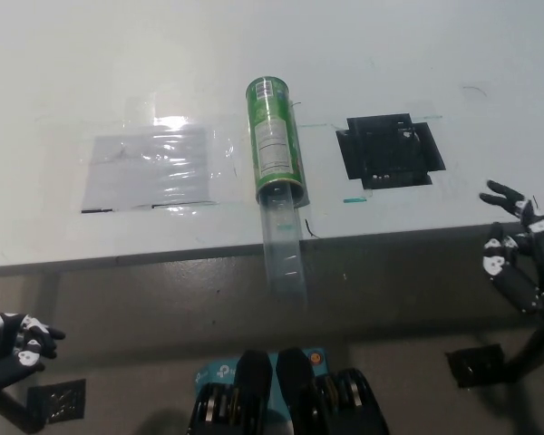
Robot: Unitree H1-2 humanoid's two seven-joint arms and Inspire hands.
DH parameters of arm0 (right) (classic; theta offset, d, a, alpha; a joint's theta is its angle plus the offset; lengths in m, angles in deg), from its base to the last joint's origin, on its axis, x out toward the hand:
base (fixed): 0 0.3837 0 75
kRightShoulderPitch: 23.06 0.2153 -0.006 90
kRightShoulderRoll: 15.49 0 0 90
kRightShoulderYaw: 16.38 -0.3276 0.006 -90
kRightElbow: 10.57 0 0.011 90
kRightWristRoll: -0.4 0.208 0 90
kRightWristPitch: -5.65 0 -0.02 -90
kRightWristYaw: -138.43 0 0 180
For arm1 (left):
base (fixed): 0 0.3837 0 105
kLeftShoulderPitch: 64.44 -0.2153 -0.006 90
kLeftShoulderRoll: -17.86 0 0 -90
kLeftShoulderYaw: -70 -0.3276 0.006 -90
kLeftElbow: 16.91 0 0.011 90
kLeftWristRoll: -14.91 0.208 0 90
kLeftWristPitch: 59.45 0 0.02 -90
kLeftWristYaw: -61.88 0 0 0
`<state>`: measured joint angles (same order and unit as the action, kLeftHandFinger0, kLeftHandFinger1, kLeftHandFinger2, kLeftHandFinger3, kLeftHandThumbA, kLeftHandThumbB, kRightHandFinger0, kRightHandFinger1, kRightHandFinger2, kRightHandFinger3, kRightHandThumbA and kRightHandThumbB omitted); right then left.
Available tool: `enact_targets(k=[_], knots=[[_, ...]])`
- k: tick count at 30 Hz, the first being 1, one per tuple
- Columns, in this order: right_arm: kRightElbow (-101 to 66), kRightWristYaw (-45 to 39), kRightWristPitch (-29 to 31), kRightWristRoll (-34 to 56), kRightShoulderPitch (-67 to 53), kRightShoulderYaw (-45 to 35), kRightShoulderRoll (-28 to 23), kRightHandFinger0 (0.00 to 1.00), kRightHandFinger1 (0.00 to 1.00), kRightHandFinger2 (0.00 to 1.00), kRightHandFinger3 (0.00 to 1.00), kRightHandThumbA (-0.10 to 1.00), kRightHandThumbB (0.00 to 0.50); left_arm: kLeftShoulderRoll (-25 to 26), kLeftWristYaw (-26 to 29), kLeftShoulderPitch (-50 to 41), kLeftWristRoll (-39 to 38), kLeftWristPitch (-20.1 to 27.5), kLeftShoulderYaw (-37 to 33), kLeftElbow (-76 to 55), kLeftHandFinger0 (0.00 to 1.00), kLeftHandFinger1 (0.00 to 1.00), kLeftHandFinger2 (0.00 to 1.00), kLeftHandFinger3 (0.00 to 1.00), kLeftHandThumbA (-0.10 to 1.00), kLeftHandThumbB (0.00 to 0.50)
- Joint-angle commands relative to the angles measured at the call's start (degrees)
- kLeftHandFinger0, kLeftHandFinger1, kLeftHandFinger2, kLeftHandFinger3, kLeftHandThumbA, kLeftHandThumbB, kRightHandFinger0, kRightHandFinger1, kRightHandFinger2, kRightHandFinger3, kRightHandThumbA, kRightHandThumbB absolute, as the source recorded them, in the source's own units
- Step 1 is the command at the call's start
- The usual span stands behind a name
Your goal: The robot uses its right hand finger to pull out the chips tray kept inside a container in the middle of the desk
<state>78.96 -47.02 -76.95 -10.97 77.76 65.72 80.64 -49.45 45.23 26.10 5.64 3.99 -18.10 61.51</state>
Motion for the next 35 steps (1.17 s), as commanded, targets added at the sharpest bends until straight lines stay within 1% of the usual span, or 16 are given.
enact_targets(k=[1, 6, 8, 12, 13, 14, 17, 19, 21, 22, 25, 26, 27, 30, 33, 35], knots=[[0.8, 3.8, -1.1, 6.6, -0.4, -3.3, 2.3, 0.00, 0.00, 0.75, 0.84, -0.10, 0.177, 1.2, 1.2, 0.0, 0.7, -0.4, 0.4, -0.8, 0.53, 0.54, 0.62, 0.78, -0.09, 0.000], [1.8, 4.3, -4.1, 8.0, -1.3, -5.4, 4.3, 0.00, 0.01, 0.77, 0.83, -0.10, 0.124, 0.8, 1.6, 0.0, 0.1, -0.4, 0.5, -0.9, 0.54, 0.55, 0.63, 0.79, -0.10, 0.000], [2.4, 4.6, -3.4, 7.5, -1.7, -5.3, 4.3, 0.00, 0.00, 0.78, 0.85, -0.10, 0.108, 0.4, 1.6, 0.1, -0.1, -0.4, 0.5, -0.5, 0.54, 0.54, 0.61, 0.78, -0.10, 0.000], [3.8, 5.6, -3.2, 7.1, -2.0, -5.4, 4.3, 0.00, 0.00, 0.75, 0.84, -0.10, 0.113, 0.1, 1.2, -0.1, 0.1, -0.4, 0.6, -0.5, 0.53, 0.54, 0.60, 0.78, -0.10, 0.000], [5.2, 6.0, -4.5, 8.7, -1.9, -6.2, 5.2, 0.03, 0.08, 0.71, 0.81, -0.10, 0.110, 0.3, 1.5, -0.1, 0.2, -0.4, 0.3, -0.6, 0.55, 0.54, 0.61, 0.78, -0.10, 0.000], [5.3, 6.1, -4.3, 8.7, -2.0, -6.0, 5.1, 0.03, 0.08, 0.70, 0.81, -0.10, 0.106, 0.4, 1.6, -0.2, 0.3, -0.4, 0.3, -0.7, 0.54, 0.54, 0.61, 0.77, -0.10, 0.000], [6.1, 6.6, -4.1, 7.7, -1.7, -5.2, 5.2, 0.00, 0.04, 0.65, 0.78, -0.10, 0.115, 0.1, 1.6, -0.4, 0.3, -0.4, 0.4, -0.8, 0.54, 0.54, 0.61, 0.77, -0.10, 0.000], [5.6, 6.6, -4.9, 7.6, -1.8, -4.9, 5.2, 0.00, 0.05, 0.65, 0.79, -0.10, 0.119, -0.1, 1.4, -0.5, 0.4, -0.4, 0.6, -0.9, 0.53, 0.53, 0.60, 0.78, -0.10, 0.000], [5.9, 6.7, -4.0, 7.3, -1.8, -4.5, 5.0, 0.00, 0.00, 0.63, 0.79, -0.10, 0.128, -0.2, 1.2, -0.5, 0.6, -0.4, 0.7, -0.9, 0.53, 0.53, 0.60, 0.78, -0.10, 0.000], [6.6, 6.8, -3.3, 7.4, -1.5, -4.5, 4.9, 0.00, 0.00, 0.61, 0.77, -0.10, 0.148, -0.4, 1.2, -0.5, 0.4, -0.4, 0.7, -0.9, 0.53, 0.53, 0.60, 0.78, -0.10, 0.000], [5.9, 6.8, -4.7, 6.9, -1.5, -4.1, 4.6, 0.00, 0.00, 0.60, 0.76, -0.10, 0.138, -0.4, 1.2, -0.6, 0.8, -0.4, 0.6, -1.1, 0.52, 0.54, 0.61, 0.77, -0.10, 0.000], [5.7, 6.9, -5.0, 7.0, -1.5, -4.1, 4.6, 0.00, 0.00, 0.58, 0.76, -0.10, 0.146, -0.4, 1.4, -0.7, 0.9, -0.4, 0.5, -1.2, 0.52, 0.54, 0.61, 0.77, -0.09, 0.000], [5.4, 6.5, -5.4, 7.6, -1.5, -4.0, 4.5, 0.00, 0.02, 0.58, 0.77, -0.10, 0.137, -0.3, 1.4, -0.6, 1.1, -0.4, 0.5, -1.2, 0.52, 0.53, 0.61, 0.77, -0.09, 0.000], [5.9, 6.1, -5.4, 9.3, -1.3, -4.4, 4.5, 0.02, 0.05, 0.58, 0.76, -0.10, 0.150, -0.7, 1.4, -0.7, 0.5, -0.4, 0.7, -0.9, 0.51, 0.53, 0.60, 0.77, -0.09, 0.000], [5.8, 7.0, -6.0, 7.3, -1.2, -3.9, 4.0, 0.01, 0.04, 0.60, 0.76, -0.10, 0.135, -0.6, 1.3, -0.6, 0.9, -0.4, 0.4, -0.8, 0.53, 0.54, 0.62, 0.78, -0.08, 0.000], [6.0, 7.1, -5.7, 7.5, -1.2, -3.9, 4.0, 0.00, 0.03, 0.59, 0.76, -0.10, 0.135, -0.9, 1.3, -0.6, 0.5, -0.4, 0.8, -0.8, 0.50, 0.52, 0.61, 0.78, -0.08, 0.000]])
